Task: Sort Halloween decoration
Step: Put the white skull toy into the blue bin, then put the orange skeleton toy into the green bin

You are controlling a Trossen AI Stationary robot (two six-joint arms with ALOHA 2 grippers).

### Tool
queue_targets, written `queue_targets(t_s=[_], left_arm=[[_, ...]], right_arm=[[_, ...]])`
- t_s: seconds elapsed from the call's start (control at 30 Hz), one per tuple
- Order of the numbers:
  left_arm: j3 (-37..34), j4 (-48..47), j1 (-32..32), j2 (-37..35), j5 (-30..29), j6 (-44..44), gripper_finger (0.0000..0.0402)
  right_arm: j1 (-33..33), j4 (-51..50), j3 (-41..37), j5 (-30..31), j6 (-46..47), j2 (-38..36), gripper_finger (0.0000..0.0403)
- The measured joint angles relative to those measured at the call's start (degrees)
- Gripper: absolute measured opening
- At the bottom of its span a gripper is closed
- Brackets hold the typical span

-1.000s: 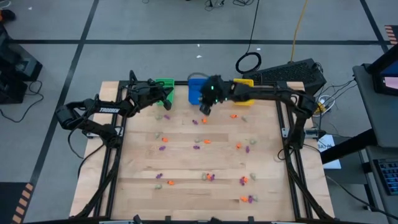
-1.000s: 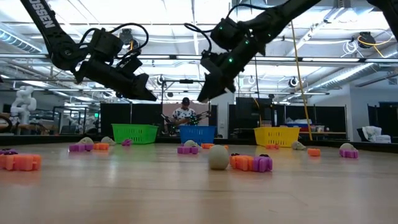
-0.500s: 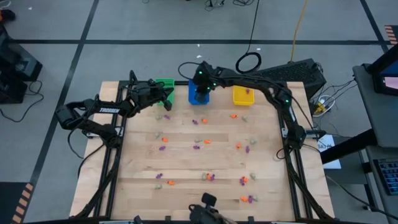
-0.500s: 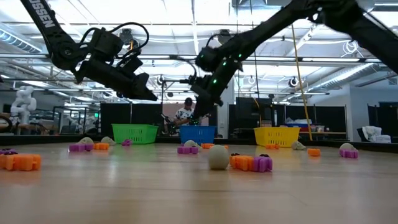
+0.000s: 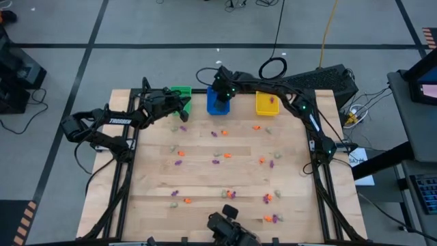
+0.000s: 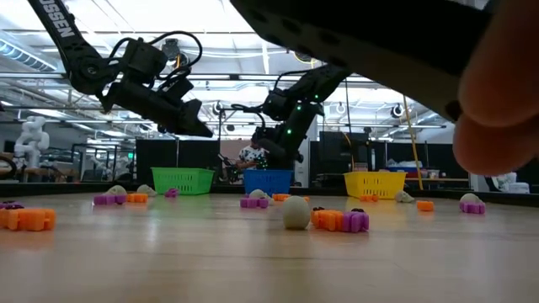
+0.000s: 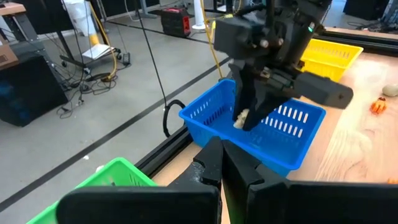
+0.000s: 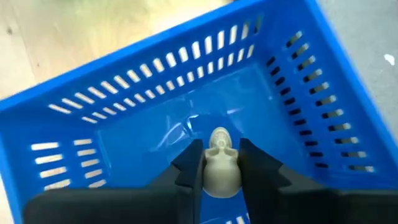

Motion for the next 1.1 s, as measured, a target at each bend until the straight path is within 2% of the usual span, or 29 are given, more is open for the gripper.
queue_targets(t_s=[0.17,0.43,0.67,0.8,1.0,1.1], left_arm=[[0.0,-0.28,0.0,0.0,0.0,0.09,0.0008],[0.0,-0.54,0.0,0.0,0.0,0.05,0.0008],[0.0,-0.57,0.0,0.0,0.0,0.07,0.0008],[0.0,-0.81,0.0,0.0,0.0,0.11,0.0008],[0.0,-1.99,0.0,0.0,0.19,0.61,0.0008],[0.0,-2.05,0.0,0.0,0.35,0.63,0.0008]], right_arm=[[-0.01,0.21,0.04,0.06,-0.07,-0.01,0.0079],[0.02,-0.15,0.04,0.1,0.2,-0.03,0.0123],[0.06,-0.95,0.0,0.28,0.16,-1.57,0.0126],[0.37,-1.4,0.68,0.32,-0.48,-6.3,0.0103],[3.19,2.49,-0.03,0.16,-2.18,-10.38,0.0012],[5.65,6.99,-3.02,0.06,-2.14,-10.6,0.0007]])
